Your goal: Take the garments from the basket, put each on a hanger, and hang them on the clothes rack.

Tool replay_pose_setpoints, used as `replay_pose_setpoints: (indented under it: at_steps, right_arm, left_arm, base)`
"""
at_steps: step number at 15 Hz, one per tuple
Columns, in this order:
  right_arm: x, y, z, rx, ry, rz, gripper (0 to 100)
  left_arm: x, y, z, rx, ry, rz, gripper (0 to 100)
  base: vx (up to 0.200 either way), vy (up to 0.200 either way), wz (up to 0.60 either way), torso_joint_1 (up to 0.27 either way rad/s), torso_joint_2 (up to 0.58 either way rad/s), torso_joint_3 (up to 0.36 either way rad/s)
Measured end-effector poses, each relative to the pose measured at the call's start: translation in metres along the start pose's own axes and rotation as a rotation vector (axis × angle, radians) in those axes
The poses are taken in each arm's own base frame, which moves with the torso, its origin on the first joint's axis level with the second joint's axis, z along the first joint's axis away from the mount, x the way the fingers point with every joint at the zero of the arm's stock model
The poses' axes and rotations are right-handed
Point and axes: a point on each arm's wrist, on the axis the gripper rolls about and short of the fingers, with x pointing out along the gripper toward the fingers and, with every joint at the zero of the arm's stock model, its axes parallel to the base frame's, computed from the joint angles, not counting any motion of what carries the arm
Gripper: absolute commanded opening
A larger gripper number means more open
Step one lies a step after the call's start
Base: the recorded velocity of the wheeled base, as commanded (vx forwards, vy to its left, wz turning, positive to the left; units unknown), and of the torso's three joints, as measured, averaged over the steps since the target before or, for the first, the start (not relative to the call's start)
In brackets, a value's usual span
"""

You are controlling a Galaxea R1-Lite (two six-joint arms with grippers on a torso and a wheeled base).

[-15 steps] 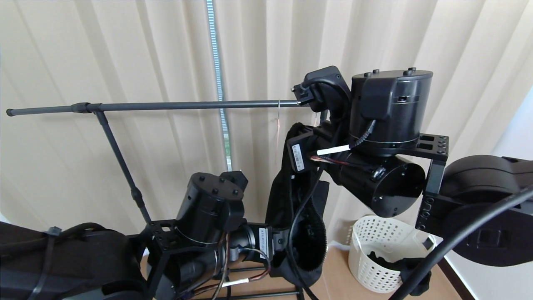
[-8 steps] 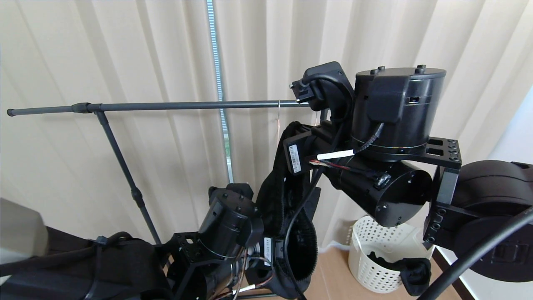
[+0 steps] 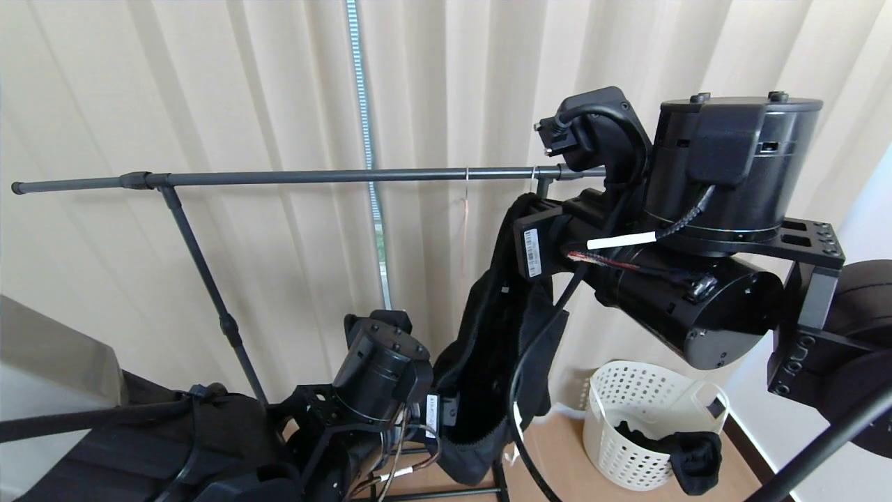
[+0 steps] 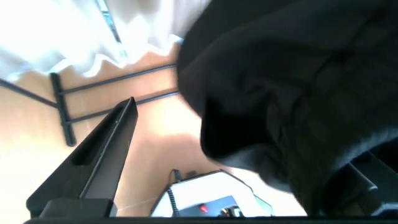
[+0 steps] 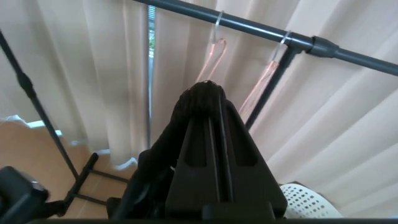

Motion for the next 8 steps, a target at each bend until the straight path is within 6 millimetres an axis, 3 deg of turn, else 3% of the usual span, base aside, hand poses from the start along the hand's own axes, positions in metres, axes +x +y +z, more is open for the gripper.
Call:
replay_pose_setpoints:
  at_steps: [5,6,8]
  right_arm:
    - [0.006,-0.023,-0.001,0.021,0.007,-0.059,0]
    - [0.009,-0.029,-0.001,0.025,0.009,-0.08,0]
    - [0.012,-0.037,-0.006,0.026,0.024,-0.106,0]
  left_arm:
    - [-0.002,0.021,0.001,0.019,0.007,0.047,100]
    - [-0.002,0.021,0.002,0.018,0.005,0.048,0]
    - [-0.004,0.023,0.004,0.013,-0.002,0.048,0]
  base:
    - [0.0,0.0,0.0,0.0,0.0,0.0]
    - [0.0,0.0,0.0,0.0,0.0,0.0]
    - [0.0,0.0,0.0,0.0,0.0,0.0]
